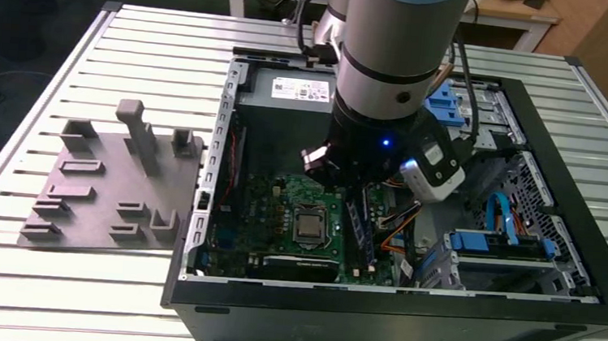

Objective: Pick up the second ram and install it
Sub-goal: 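Insert the second ram into the second slot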

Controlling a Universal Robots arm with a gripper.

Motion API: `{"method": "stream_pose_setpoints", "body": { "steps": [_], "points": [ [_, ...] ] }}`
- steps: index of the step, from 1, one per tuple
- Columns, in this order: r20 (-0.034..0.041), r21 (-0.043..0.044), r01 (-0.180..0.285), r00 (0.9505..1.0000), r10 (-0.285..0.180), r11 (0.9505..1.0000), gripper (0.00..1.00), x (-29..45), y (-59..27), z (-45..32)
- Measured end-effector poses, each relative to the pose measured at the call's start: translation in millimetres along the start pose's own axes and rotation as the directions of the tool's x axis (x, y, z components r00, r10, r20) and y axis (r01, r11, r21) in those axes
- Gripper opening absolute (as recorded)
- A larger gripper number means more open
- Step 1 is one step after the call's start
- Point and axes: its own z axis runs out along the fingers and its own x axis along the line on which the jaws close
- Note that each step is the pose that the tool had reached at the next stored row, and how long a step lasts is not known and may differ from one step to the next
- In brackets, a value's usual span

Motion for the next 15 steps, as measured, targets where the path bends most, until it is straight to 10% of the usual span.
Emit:
{"method": "stream_pose_setpoints", "body": {
  "steps": [15],
  "points": [
    [0.0044,0.0056,-0.081,0.9967,0.081,0.9967,0.14,0.0,0.0,0.4]
  ]
}}
